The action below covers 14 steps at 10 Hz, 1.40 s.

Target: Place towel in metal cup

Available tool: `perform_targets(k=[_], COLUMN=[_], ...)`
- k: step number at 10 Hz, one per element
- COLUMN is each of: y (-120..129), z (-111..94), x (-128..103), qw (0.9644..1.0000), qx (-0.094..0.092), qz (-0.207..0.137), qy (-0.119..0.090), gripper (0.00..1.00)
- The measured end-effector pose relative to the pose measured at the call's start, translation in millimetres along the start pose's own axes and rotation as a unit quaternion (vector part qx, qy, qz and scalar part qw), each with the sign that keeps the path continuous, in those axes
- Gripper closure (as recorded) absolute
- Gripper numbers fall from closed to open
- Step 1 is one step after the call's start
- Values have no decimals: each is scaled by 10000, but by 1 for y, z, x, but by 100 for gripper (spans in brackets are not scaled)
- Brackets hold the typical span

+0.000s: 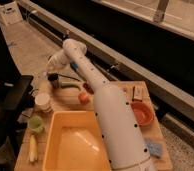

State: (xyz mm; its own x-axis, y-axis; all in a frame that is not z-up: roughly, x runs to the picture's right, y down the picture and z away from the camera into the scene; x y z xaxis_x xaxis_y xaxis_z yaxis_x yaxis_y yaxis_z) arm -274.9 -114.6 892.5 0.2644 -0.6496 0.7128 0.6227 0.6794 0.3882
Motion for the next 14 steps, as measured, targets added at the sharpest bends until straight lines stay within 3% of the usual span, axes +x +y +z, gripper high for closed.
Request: perform_targets(k=[2, 4, 5, 6, 8, 10, 14], y=[10, 20, 27, 35, 60, 60, 43], z=[6, 3, 2, 2, -8, -1, 3], x=[-12, -17, -21, -25, -18, -18, -2], qw=[9997, 9979, 9934, 9878, 9796, 9781, 9834], qx=[-167, -602, -1120, -1525, -1883, -1911, -1613], qz=[109, 169, 200, 290, 695, 826, 793], qy=[-151, -155, -143, -134, -16, 47, 252], gripper=[100, 100, 100, 100, 98, 82, 44])
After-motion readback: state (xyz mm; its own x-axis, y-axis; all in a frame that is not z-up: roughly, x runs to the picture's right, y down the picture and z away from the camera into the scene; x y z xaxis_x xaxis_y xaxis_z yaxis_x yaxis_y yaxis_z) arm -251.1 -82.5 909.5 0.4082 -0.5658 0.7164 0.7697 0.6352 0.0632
